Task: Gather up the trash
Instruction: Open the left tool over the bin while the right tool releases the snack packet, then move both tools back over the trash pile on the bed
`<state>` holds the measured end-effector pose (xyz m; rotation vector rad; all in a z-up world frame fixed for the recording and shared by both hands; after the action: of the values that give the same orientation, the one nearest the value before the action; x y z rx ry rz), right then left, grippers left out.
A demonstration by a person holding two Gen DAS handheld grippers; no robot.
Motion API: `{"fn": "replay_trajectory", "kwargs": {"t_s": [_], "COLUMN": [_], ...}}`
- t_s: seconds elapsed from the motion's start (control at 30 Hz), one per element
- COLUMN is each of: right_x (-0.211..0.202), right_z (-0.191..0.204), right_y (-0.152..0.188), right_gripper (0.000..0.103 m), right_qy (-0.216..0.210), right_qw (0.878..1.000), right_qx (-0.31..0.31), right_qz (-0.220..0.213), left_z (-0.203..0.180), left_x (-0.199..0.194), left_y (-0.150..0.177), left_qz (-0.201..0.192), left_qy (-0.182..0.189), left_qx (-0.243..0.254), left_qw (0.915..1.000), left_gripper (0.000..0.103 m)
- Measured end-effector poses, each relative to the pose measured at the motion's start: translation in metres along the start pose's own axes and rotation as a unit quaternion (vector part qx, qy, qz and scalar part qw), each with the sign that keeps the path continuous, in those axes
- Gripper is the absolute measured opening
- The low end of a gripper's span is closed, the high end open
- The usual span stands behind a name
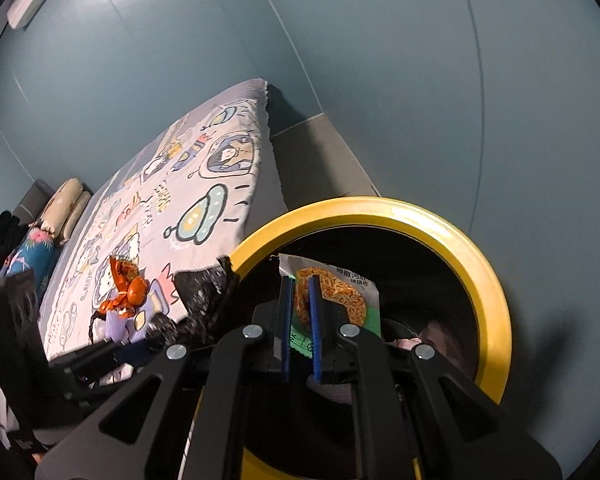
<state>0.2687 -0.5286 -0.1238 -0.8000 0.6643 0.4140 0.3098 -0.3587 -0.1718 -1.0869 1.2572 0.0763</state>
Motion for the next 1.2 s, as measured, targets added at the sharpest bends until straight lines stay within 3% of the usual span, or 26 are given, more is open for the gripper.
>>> {"fn": "replay_trajectory", "kwargs": {"t_s": [0.27, 0.43, 0.5, 0.7, 0.87, 0.97, 1.2], "right_x": [0.003, 0.002, 0.0, -0.005, -0.012, -0.016, -0.024], "right_z": [-0.011, -0.013, -0.015, -0.019, -0.015, -0.008, 0.014], "right_y": [-0.004, -0.004, -0.005, -0.009, -0.009, -0.007, -0.001], "right_gripper": [0.009, 0.012, 0.018, 0.025, 0.027, 0.034, 0.037], "right_qy": [0.001, 0.0, 0.001, 0.002, 0.002, -0.001, -0.006], "right_qw": [1.0, 0.999, 0.999, 0.999, 0.999, 0.999, 1.0], "right_qx": [0.024, 0.035, 0.04, 0.051, 0.048, 0.041, 0.017], "right_qz": [0.003, 0.003, 0.002, -0.001, -0.005, -0.008, -0.01], "left_z": [-0.005, -0.004, -0.004, 0.0, 0.008, 0.016, 0.038], "left_x": [0.014, 0.011, 0.009, 0.001, -0.01, -0.019, -0.05], "left_y": [0.006, 0.005, 0.006, 0.006, 0.006, 0.007, 0.01], "left_qz": [0.004, -0.002, -0.005, -0.013, -0.021, -0.026, -0.051], "left_qy": [0.01, 0.024, 0.02, 0.024, 0.013, 0.003, -0.026], "left_qx": [-0.012, -0.018, -0.017, -0.026, -0.026, -0.031, -0.04], "left_qw": [0.9999, 0.9995, 0.9996, 0.9993, 0.9993, 0.9992, 0.9976], "left_gripper": [0.036, 0.052, 0.058, 0.066, 0.067, 0.073, 0.08]}}
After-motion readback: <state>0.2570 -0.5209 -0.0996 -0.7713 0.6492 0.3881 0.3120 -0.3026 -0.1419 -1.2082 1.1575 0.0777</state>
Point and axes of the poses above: each gripper's, at about its wrist camera, not at the fingertips, and x roughly the way its jaws point, z to its left, y to its underside, the point moved 7 cm from there along x, roughly the way its jaws point, and after that the axes turned 12 degrees about x, right-handed, at the moved point
